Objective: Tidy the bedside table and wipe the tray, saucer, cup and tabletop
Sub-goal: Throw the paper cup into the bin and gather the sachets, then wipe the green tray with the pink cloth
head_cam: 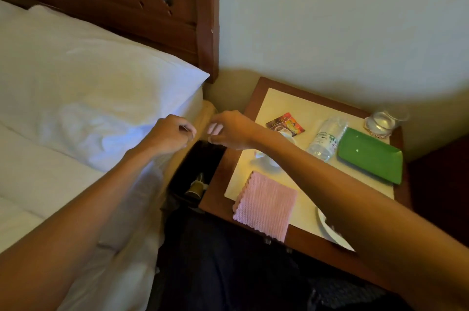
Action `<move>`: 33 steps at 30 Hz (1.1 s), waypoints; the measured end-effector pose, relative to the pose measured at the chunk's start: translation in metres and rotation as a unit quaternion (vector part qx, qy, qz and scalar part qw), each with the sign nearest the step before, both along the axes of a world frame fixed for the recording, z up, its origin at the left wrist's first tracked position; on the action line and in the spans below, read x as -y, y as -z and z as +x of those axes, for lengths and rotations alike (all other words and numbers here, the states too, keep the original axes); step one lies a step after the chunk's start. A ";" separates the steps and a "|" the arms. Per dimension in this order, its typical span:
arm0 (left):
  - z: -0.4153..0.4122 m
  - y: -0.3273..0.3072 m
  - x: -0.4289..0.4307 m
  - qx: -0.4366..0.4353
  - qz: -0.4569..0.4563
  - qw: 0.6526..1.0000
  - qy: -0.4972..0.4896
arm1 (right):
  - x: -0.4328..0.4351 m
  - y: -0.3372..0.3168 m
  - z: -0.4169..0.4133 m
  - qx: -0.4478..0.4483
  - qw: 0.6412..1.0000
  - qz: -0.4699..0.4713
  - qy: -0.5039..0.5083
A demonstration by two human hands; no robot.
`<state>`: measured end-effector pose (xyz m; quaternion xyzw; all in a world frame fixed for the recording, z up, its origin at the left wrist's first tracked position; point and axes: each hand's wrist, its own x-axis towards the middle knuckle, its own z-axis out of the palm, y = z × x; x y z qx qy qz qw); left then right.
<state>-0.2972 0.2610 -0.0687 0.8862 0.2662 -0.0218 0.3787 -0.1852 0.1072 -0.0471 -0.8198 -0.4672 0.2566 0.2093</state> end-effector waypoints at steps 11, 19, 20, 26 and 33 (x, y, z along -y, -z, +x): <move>0.018 -0.076 0.142 0.122 0.056 0.986 0.095 | 0.170 -0.058 0.000 0.067 0.989 0.061 0.118; 0.021 -0.054 0.214 0.078 0.101 0.967 0.222 | 0.249 -0.033 -0.011 0.067 0.982 0.025 0.177; 0.019 -0.045 0.222 0.056 0.105 0.962 0.246 | 0.255 -0.027 -0.014 0.069 0.981 0.021 0.181; 0.008 0.011 0.237 -0.142 0.204 0.886 0.392 | 0.280 -0.005 -0.028 0.077 0.980 -0.015 0.185; 0.013 0.021 0.235 -0.137 0.278 0.880 0.361 | 0.299 -0.004 -0.028 0.062 0.979 -0.027 0.195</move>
